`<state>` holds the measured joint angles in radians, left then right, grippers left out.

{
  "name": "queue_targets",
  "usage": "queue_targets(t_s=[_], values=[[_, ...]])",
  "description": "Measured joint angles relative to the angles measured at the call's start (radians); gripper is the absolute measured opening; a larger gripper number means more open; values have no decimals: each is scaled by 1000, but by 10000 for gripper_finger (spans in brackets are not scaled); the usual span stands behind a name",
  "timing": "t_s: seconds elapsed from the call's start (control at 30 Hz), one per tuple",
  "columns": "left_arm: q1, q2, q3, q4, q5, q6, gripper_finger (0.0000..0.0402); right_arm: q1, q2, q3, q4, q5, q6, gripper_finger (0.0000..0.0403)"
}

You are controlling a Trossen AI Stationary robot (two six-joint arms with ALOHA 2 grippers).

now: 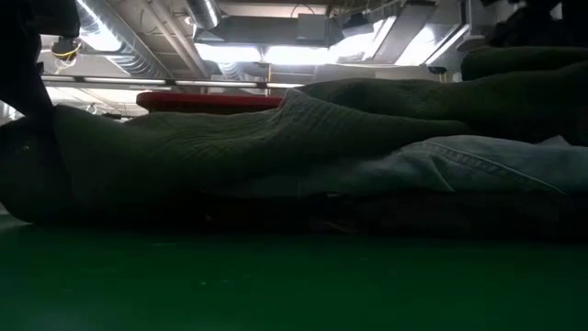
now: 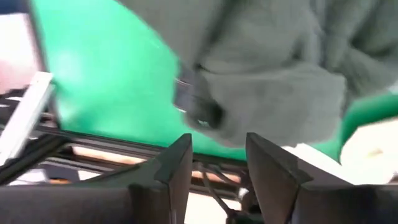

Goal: Fold laundry
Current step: Fold the green shirt

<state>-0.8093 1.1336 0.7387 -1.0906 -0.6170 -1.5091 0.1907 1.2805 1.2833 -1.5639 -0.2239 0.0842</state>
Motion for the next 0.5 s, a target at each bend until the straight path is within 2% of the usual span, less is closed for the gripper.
queue_targets(t_s=[0.17, 0.5], values=[[0, 0, 0, 18, 0, 0, 148, 42, -2, 89, -3, -35, -10, 151], [0, 0, 0, 35, 1, 0, 148, 201, 15, 126, 215, 253, 39, 151]])
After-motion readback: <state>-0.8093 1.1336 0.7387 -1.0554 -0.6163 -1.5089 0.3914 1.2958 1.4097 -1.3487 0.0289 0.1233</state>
